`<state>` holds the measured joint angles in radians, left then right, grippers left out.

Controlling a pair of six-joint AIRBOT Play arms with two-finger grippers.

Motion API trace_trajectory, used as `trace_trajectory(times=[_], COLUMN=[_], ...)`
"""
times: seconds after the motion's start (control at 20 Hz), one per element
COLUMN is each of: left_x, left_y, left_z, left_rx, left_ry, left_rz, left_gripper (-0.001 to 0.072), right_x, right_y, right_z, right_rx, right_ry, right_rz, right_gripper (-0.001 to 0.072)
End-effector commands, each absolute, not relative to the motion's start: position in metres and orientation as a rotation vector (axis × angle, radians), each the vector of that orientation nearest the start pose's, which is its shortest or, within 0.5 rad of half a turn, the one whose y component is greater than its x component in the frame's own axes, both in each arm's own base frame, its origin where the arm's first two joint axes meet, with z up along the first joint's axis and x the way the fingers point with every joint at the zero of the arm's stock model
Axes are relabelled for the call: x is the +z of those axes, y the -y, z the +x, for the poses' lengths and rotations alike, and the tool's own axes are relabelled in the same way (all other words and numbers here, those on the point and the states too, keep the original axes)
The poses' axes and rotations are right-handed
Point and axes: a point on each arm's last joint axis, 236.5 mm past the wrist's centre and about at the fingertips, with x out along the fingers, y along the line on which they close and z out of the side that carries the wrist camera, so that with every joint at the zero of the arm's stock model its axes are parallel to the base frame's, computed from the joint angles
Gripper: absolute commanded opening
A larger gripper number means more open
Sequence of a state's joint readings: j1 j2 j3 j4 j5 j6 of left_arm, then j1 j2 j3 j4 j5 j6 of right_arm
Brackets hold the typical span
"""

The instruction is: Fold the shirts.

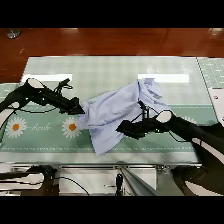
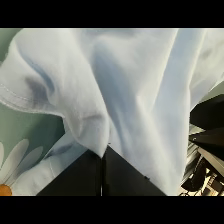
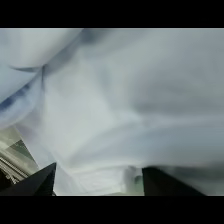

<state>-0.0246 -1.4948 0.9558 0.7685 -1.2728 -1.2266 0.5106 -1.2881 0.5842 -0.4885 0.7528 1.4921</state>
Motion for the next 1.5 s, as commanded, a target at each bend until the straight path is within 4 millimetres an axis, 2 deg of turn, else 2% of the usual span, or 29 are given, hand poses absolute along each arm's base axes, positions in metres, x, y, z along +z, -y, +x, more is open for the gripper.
trace_trajectory(times=[0.0, 0.05, 0.15, 0.2, 0.3, 0.35, 0.4, 0.45, 0.55, 0.6, 0.65, 0.7, 0.75, 0.8, 0.85, 0.9, 0.95, 1.0, 1.05, 1.1, 1.15, 1.25, 1.35, 1.45], left_x=[-0.062, -0.062, -0.062, -0.062, -0.062, -0.062, -0.062, -0.060, -0.050, -0.037, -0.017, 0.014, 0.058, 0.109, 0.169, 0.242, 0.313, 0.367, 0.416, 0.454, 0.487, 0.530, 0.554, 0.567], left_y=[0.170, 0.170, 0.170, 0.171, 0.171, 0.171, 0.171, 0.172, 0.173, 0.173, 0.171, 0.168, 0.165, 0.159, 0.153, 0.146, 0.138, 0.127, 0.114, 0.104, 0.096, 0.085, 0.073, 0.067], left_z=[0.307, 0.307, 0.307, 0.307, 0.307, 0.307, 0.307, 0.307, 0.311, 0.320, 0.333, 0.353, 0.377, 0.400, 0.416, 0.421, 0.414, 0.402, 0.386, 0.368, 0.347, 0.305, 0.266, 0.227], left_rx=[-0.621, -0.621, -0.621, -0.622, -0.622, -0.622, -0.623, -0.627, -0.635, -0.642, -0.657, -0.671, -0.685, -0.690, -0.702, -0.740, -0.777, -0.769, -0.736, -0.700, -0.666, -0.589, -0.467, -0.341], left_ry=[-1.594, -1.594, -1.594, -1.594, -1.593, -1.593, -1.594, -1.593, -1.560, -1.513, -1.439, -1.323, -1.169, -1.003, -0.827, -0.634, -0.444, -0.297, -0.165, -0.060, 0.030, 0.140, 0.220, 0.284], left_rz=[-0.582, -0.583, -0.583, -0.585, -0.585, -0.585, -0.585, -0.591, -0.595, -0.595, -0.592, -0.596, -0.621, -0.662, -0.708, -0.752, -0.729, -0.665, -0.594, -0.525, -0.456, -0.353, -0.241, -0.129], left_gripper=[0.0020, 0.0020, 0.0020, 0.0020, 0.0020, 0.0020, 0.0020, 0.0019, 0.0020, 0.0020, 0.0020, 0.0020, 0.0019, 0.0020, 0.0020, 0.0020, 0.0019, 0.0019, 0.0019, 0.0019, 0.0019, 0.0019, 0.0019, 0.0018], right_x=[-0.096, -0.098, -0.102, -0.103, -0.104, -0.104, -0.103, -0.096, -0.076, -0.060, -0.035, -0.001, 0.047, 0.100, 0.167, 0.228, 0.287, 0.341, 0.386, 0.425, 0.451, 0.485, 0.494, 0.488], right_y=[-0.297, -0.298, -0.300, -0.302, -0.308, -0.311, -0.314, -0.317, -0.319, -0.314, -0.304, -0.292, -0.277, -0.261, -0.244, -0.229, -0.207, -0.186, -0.171, -0.160, -0.153, -0.143, -0.129, -0.116], right_z=[0.228, 0.232, 0.241, 0.245, 0.254, 0.260, 0.265, 0.273, 0.289, 0.301, 0.321, 0.345, 0.374, 0.398, 0.417, 0.419, 0.414, 0.403, 0.387, 0.362, 0.336, 0.281, 0.234, 0.195], right_rx=[0.451, 0.442, 0.419, 0.411, 0.413, 0.417, 0.435, 0.473, 0.548, 0.581, 0.608, 0.629, 0.653, 0.682, 0.739, 0.787, 0.781, 0.749, 0.718, 0.698, 0.679, 0.637, 0.573, 0.514], right_ry=[-1.539, -1.534, -1.526, -1.529, -1.524, -1.521, -1.509, -1.475, -1.439, -1.411, -1.355, -1.277, -1.166, -1.042, -0.873, -0.729, -0.608, -0.497, -0.405, -0.323, -0.272, -0.191, -0.160, -0.181], right_rz=[0.748, 0.753, 0.769, 0.778, 0.778, 0.778, 0.766, 0.738, 0.692, 0.664, 0.638, 0.632, 0.632, 0.620, 0.550, 0.449, 0.356, 0.293, 0.254, 0.199, 0.150, 0.080, 0.022, 0.000], right_gripper=[0.0616, 0.0614, 0.0517, 0.0493, 0.0475, 0.0343, 0.0083, 0.0018, 0.0019, 0.0018, 0.0018, 0.0018, 0.0017, 0.0018, 0.0018, 0.0018, 0.0018, 0.0018, 0.0018, 0.0017, 0.0018, 0.0018, 0.0018, 0.0018])
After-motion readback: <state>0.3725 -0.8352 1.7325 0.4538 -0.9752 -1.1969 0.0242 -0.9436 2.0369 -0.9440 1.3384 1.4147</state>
